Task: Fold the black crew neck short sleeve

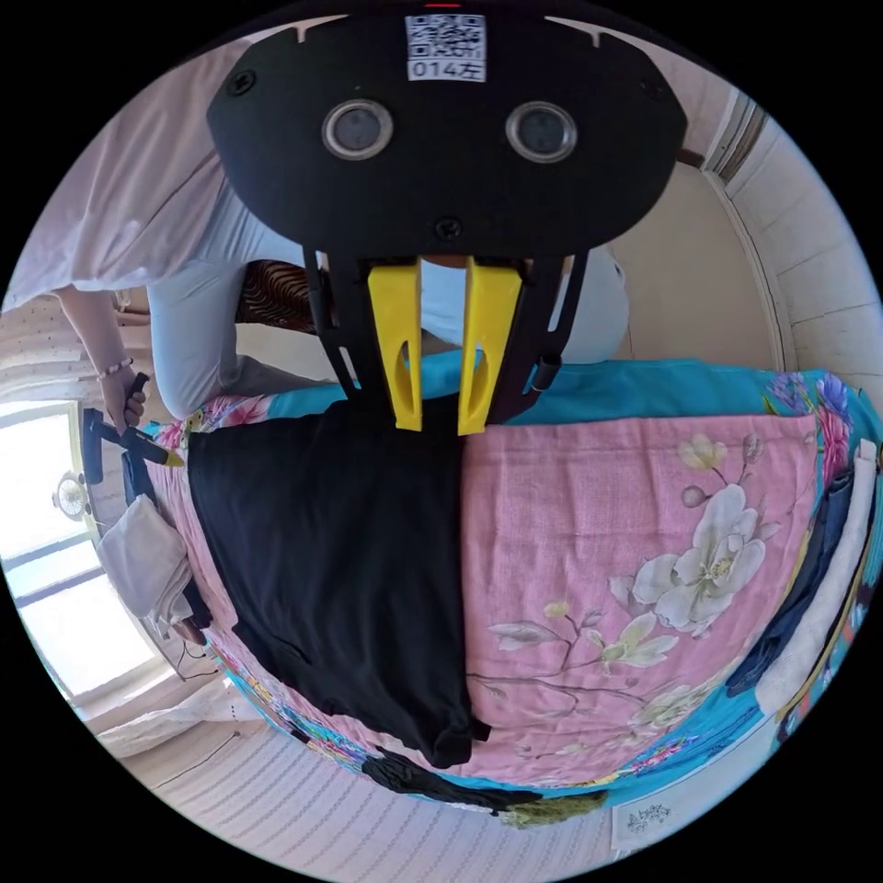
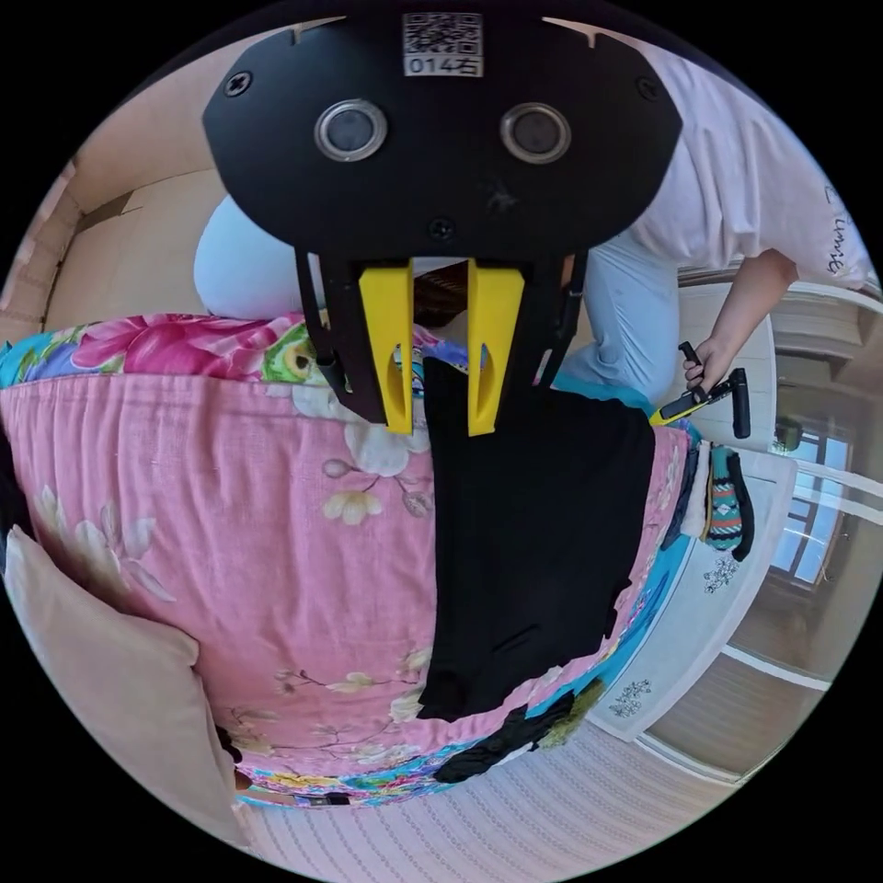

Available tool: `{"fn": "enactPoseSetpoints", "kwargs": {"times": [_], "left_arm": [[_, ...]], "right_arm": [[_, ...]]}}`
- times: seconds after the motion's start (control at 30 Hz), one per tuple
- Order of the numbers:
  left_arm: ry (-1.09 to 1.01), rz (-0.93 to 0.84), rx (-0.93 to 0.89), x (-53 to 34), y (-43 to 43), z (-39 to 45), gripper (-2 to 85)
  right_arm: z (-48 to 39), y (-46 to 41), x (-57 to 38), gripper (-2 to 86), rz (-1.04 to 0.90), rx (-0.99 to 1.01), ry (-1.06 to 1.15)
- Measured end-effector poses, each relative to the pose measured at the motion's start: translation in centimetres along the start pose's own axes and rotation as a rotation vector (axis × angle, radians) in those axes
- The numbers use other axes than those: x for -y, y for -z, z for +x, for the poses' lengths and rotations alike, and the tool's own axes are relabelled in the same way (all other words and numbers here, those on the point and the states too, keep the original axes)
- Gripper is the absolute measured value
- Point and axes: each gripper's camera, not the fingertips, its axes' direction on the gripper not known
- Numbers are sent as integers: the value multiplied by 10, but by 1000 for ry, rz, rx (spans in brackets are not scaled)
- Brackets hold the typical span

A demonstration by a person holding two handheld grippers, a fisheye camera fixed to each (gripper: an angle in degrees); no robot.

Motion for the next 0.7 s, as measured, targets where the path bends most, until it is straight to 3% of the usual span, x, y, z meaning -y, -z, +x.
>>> {"fn": "enactPoseSetpoints", "kwargs": {"times": [0.3,0.7], "left_arm": [[-123,-36,62,24,-20,23,-8],[32,58,-153,19,-42,24,-10]], "right_arm": [[13,-12,-4,14,-60,60,5],[40,-35,-27,9,-164,181,-19]]}}
